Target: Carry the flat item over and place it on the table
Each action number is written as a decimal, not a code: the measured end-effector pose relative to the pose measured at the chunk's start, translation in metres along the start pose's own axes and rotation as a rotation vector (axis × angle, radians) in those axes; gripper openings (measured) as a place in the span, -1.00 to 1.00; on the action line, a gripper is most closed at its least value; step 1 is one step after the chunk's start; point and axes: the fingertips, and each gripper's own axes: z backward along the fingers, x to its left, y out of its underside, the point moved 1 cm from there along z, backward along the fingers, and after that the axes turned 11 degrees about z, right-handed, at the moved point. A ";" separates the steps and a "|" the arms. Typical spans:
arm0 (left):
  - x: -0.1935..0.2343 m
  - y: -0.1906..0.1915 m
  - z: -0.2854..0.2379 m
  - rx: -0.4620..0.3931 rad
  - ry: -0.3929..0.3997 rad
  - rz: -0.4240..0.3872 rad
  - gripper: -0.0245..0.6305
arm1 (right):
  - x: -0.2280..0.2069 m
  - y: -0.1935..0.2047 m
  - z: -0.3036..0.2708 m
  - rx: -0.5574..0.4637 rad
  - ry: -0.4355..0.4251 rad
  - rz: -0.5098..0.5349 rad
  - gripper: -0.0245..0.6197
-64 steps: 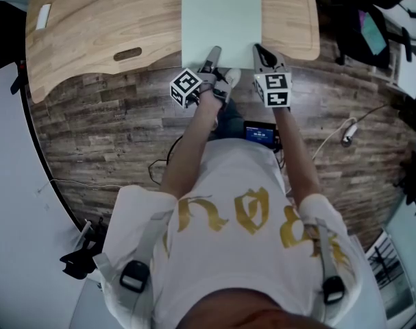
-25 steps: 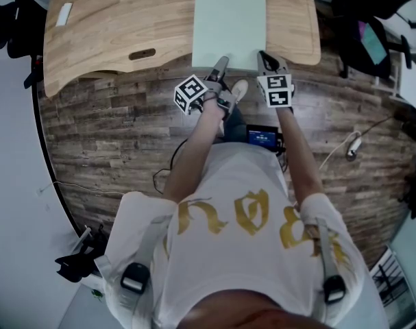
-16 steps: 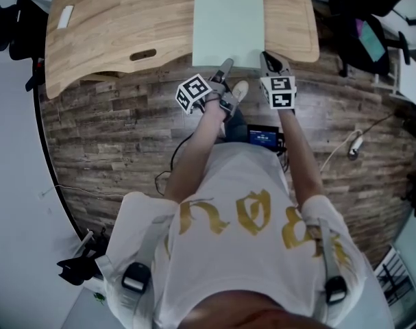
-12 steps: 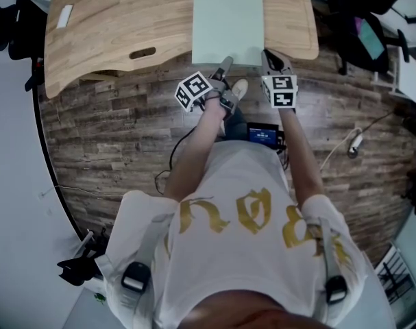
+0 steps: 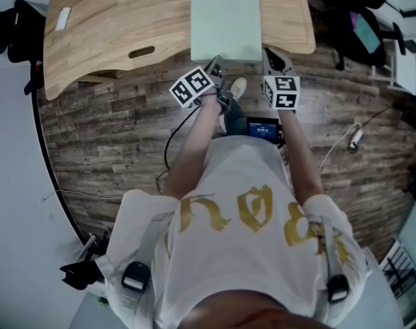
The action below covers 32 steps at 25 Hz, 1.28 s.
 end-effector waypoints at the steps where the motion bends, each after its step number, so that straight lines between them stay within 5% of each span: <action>1: -0.001 -0.003 0.001 -0.005 -0.003 -0.018 -0.91 | 0.001 0.000 0.002 0.001 0.002 0.000 -0.93; 5: -0.005 -0.017 0.009 -0.036 -0.009 -0.105 -0.92 | 0.003 -0.003 0.009 -0.010 0.010 0.010 -0.93; 10: -0.029 -0.032 0.023 -0.122 -0.080 -0.531 -0.92 | 0.005 -0.012 0.018 -0.038 0.010 0.034 -0.93; 12: -0.043 -0.035 0.027 -0.157 -0.071 -0.638 -0.92 | 0.005 -0.014 0.021 -0.040 0.008 0.043 -0.93; 24: -0.074 -0.045 0.051 -0.256 -0.055 -0.873 -0.92 | 0.010 -0.030 0.046 -0.087 0.027 0.047 -0.93; 32: -0.084 -0.038 0.052 -0.257 -0.027 -0.900 -0.92 | 0.012 -0.035 0.062 -0.116 0.053 0.038 -0.93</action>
